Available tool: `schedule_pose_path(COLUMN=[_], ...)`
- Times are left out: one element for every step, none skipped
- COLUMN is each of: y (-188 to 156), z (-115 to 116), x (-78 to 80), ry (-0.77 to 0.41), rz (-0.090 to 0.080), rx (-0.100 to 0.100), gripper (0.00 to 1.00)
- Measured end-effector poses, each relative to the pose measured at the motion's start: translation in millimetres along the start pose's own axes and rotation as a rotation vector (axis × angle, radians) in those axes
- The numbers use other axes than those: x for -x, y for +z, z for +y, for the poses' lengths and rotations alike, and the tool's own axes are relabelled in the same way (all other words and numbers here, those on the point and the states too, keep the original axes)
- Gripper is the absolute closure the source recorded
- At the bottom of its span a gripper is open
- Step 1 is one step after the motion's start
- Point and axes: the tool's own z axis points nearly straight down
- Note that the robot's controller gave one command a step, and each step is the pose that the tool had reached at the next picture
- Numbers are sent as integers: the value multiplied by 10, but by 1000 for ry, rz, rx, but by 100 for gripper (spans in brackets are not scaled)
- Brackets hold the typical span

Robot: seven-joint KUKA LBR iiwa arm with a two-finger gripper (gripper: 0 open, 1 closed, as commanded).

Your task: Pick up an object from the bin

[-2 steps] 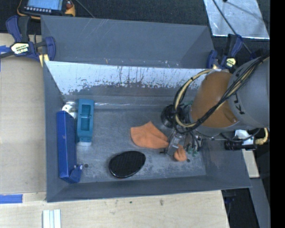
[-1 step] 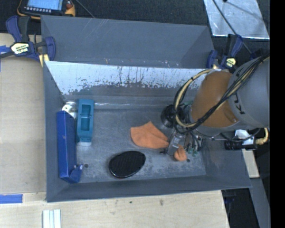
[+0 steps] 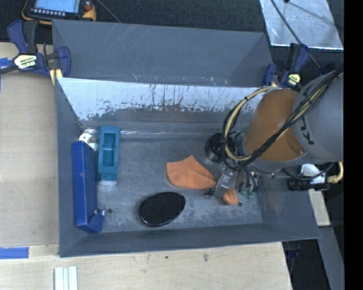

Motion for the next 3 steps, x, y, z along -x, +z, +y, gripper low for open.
schedule_pose_path(y=[-175,-348,-525], z=[-1,-2,-2], x=[-4,1,4], ry=[0,0,0], rz=[2,0,-1], rx=[0,0,1], gripper=[100,100,100])
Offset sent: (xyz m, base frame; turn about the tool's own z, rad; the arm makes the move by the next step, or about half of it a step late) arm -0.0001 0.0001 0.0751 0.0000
